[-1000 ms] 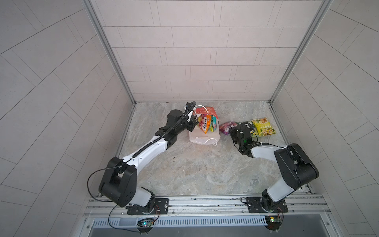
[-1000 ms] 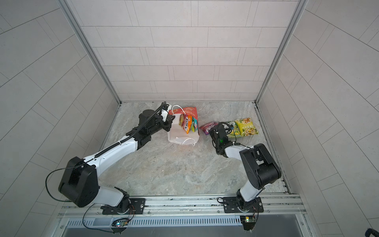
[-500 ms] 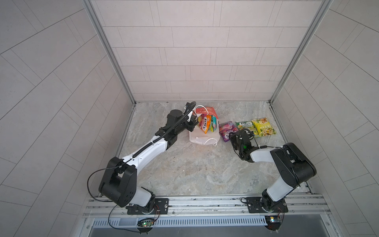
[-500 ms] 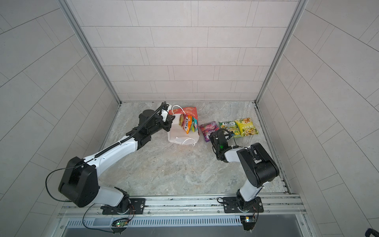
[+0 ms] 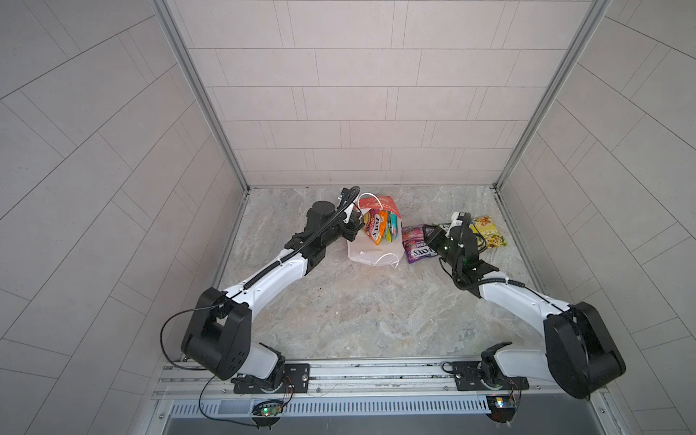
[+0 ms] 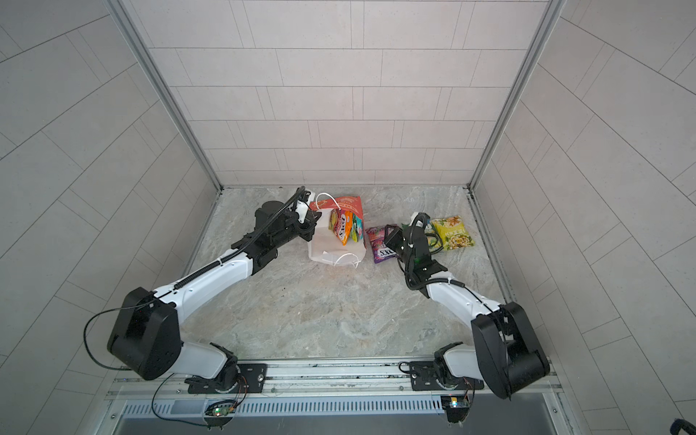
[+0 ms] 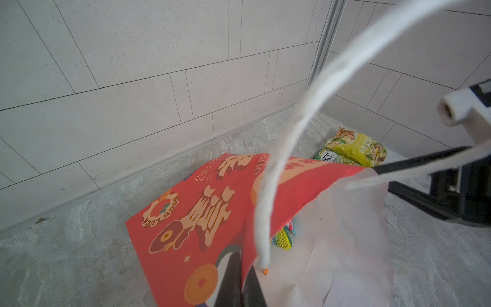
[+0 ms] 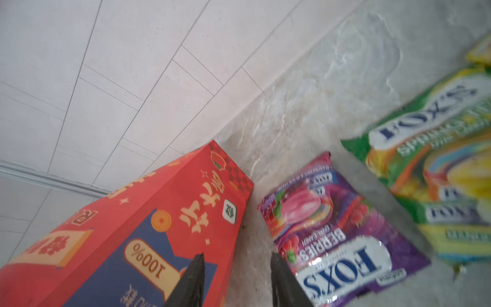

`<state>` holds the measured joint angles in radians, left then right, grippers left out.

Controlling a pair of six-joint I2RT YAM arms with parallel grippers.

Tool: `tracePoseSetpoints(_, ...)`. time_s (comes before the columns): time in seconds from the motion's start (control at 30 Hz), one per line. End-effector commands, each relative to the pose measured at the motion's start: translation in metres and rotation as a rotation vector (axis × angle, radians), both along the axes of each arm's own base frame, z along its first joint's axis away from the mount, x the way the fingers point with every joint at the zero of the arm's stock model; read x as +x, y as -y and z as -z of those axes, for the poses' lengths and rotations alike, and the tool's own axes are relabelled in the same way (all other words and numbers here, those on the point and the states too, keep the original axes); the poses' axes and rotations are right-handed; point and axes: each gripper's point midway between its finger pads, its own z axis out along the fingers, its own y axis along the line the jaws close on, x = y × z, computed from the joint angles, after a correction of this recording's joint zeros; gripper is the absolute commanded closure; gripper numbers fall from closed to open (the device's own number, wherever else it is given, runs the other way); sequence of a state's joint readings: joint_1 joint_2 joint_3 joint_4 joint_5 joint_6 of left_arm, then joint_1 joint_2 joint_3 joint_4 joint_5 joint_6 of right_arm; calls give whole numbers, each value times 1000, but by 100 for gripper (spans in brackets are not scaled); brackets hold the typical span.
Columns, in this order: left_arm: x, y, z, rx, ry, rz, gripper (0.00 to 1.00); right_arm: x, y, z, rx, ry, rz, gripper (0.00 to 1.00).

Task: Take the snacks out of the paper bag
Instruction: Move the snack to the top-right of the table.

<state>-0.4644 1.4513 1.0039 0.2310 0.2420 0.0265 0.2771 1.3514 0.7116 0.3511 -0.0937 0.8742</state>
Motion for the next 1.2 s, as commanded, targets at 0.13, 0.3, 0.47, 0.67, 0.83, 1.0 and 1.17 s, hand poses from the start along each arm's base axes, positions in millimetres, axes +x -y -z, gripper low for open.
tracePoseSetpoints(0.13,2,-11,7,10,-16,-37,100,-3,-34,64,-262,-341,-305,83)
tracePoseSetpoints(0.3,4,-11,11,14,-21,-37,100,-3,-52,90,-321,-463,-405,79)
tracePoseSetpoints(0.47,4,-11,11,12,-23,-36,100,3,-63,108,-342,-504,-408,84)
tracePoseSetpoints(0.67,4,-12,12,14,-23,-38,100,17,-66,120,-365,-522,-365,85)
tracePoseSetpoints(0.83,4,-13,12,14,-24,-42,100,28,-63,128,-388,-530,-304,83)
tracePoseSetpoints(1.0,4,-14,12,16,-23,-46,100,35,-59,135,-412,-538,-277,83)
tracePoseSetpoints(1.17,6,-13,13,14,-26,-43,100,42,-54,139,-439,-538,-259,83)
